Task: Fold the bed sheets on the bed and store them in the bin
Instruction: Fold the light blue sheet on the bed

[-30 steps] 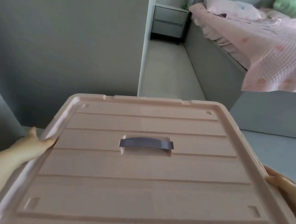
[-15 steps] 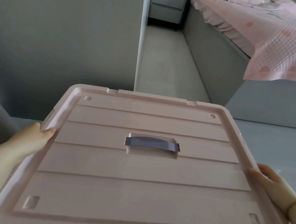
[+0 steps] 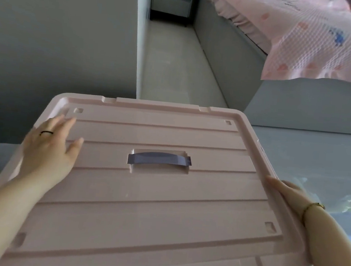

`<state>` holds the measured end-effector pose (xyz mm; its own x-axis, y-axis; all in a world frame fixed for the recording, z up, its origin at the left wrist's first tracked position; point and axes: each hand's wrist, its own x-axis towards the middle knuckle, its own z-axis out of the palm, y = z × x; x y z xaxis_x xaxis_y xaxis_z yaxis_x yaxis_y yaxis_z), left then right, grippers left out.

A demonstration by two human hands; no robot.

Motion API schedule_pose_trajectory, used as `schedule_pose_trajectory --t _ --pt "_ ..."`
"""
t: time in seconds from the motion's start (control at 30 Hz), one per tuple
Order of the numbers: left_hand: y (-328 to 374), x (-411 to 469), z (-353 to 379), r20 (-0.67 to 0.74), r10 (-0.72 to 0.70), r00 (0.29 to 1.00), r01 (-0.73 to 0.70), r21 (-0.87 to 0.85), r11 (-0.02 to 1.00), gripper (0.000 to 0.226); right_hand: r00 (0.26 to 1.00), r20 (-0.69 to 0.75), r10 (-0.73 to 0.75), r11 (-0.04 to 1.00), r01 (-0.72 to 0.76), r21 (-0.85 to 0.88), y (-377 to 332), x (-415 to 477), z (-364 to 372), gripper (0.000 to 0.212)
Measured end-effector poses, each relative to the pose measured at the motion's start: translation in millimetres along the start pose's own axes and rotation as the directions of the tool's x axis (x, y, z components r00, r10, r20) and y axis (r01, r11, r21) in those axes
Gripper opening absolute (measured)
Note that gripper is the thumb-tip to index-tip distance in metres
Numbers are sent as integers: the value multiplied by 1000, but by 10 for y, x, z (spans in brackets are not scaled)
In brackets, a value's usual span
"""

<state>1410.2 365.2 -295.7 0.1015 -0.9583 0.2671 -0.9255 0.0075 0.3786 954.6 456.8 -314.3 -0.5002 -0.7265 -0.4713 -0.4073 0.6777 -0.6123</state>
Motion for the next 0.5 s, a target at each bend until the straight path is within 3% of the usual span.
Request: schedule_pose_trajectory --t 0.03,0.13,0.23,0.5 --pt "181 -24 29 46 78 996 -77 -26 997 49 999 0 47 996 -47 75 -335 -103 36 106" --pt "525 -89 229 231 171 958 -150 -106 983 67 993 -111 -47 998 41 -49 -509 -28 -22 60" --pt "563 -101 388 322 171 931 -194 40 980 59 991 -115 -65 993 53 -106 -590 -114 -20 26" --pt "585 -128 406 296 170 940 -206 94 974 56 942 -257 -214 948 138 -285 -516 -61 104 18"
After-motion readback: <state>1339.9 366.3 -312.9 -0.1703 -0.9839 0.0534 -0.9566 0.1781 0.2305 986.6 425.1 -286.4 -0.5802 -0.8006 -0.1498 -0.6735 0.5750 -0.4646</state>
